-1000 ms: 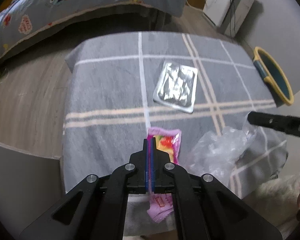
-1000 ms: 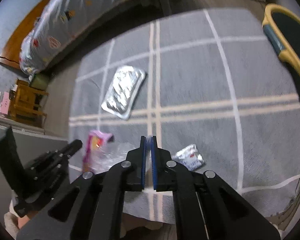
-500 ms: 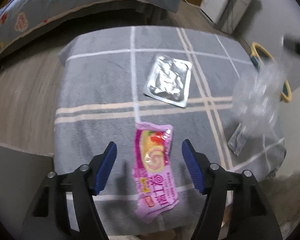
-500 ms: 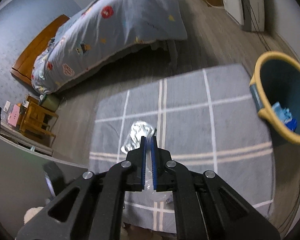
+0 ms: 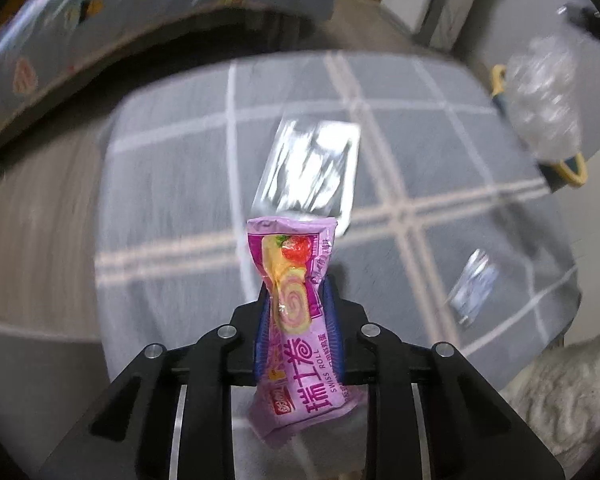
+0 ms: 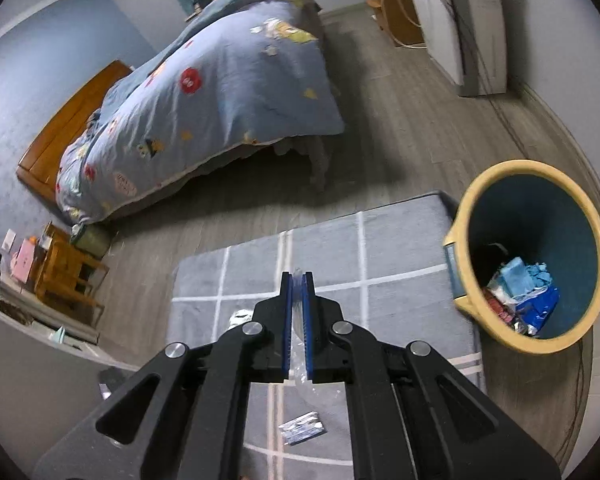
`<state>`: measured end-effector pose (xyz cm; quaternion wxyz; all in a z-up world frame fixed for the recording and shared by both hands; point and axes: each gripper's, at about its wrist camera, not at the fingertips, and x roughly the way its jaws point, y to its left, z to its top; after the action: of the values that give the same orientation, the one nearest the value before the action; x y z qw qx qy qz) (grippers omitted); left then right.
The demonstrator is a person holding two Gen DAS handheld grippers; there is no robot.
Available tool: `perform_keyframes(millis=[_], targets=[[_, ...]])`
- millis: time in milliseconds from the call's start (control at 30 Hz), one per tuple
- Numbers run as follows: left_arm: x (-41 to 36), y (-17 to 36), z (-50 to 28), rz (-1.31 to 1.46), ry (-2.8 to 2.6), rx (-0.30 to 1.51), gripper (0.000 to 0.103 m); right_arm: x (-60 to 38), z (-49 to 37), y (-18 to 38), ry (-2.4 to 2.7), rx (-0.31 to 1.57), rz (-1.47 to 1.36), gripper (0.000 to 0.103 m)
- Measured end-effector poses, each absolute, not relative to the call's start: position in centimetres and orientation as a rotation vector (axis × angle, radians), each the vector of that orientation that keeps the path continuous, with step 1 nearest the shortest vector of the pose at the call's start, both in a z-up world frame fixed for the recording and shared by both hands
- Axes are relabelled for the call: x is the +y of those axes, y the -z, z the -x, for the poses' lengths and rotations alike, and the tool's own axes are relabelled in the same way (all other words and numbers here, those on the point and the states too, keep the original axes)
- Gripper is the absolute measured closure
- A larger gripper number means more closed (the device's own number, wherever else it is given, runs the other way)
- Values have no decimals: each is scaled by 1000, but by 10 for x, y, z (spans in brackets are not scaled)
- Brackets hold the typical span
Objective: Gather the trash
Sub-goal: 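Carry the plastic bag and pink wrapper over the bin with both tools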
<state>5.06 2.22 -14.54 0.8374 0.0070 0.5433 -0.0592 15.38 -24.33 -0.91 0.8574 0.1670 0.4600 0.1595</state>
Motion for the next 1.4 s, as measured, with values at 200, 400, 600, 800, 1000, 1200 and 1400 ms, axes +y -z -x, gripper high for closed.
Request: perform_keyframes(millis=[200, 400, 600, 800, 1000, 1200, 1400], targets=[[-8, 104, -70, -44, 178, 1051, 78, -275, -167, 8, -288, 941, -422, 98], [-42, 82, -98, -102, 229, 1000, 78, -300, -174, 1, -253, 905, -427, 98], [-86, 62, -122, -163, 299, 957, 78, -328, -175, -4, -228, 872, -432, 98], [-125, 53, -139, -204, 356, 933, 78, -361, -176, -6, -189, 846, -455, 98], [-162, 51, -158, -230, 413, 926, 78, -401, -182, 3, -113, 841, -486, 98], [-206, 51, -174, -279, 488, 912, 78, -449, -191, 19, 11, 829, -519, 98], [-247, 65, -179, -306, 575, 938, 78, -479, -202, 46, 111, 870, -538, 98]])
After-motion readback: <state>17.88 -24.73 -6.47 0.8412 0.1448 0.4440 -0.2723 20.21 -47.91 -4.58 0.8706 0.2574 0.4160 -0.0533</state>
